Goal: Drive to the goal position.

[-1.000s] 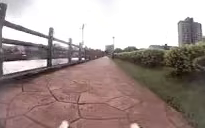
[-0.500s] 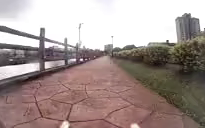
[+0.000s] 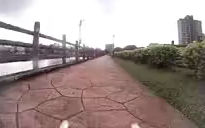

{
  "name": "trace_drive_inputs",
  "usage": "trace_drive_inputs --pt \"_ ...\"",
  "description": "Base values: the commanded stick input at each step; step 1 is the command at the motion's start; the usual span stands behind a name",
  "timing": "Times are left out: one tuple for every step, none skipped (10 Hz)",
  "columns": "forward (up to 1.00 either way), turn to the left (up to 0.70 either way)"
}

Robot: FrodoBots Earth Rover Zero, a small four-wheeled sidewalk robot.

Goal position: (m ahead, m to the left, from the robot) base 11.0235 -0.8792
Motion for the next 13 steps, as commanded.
trace_drive_inputs --pt "0.7 0.0" --pt "0.7 0.0" --pt "0.7 0.0" --pt "0.7 0.0" --pt "0.7 0.0" --pt "0.7 0.0" --pt "0.7 0.0" --pt "0.7 0.0" --pt "0.7 0.0" --pt "0.7 0.0" --pt "0.7 0.0" --pt "0.7 0.0" --pt "0.7 0.0"
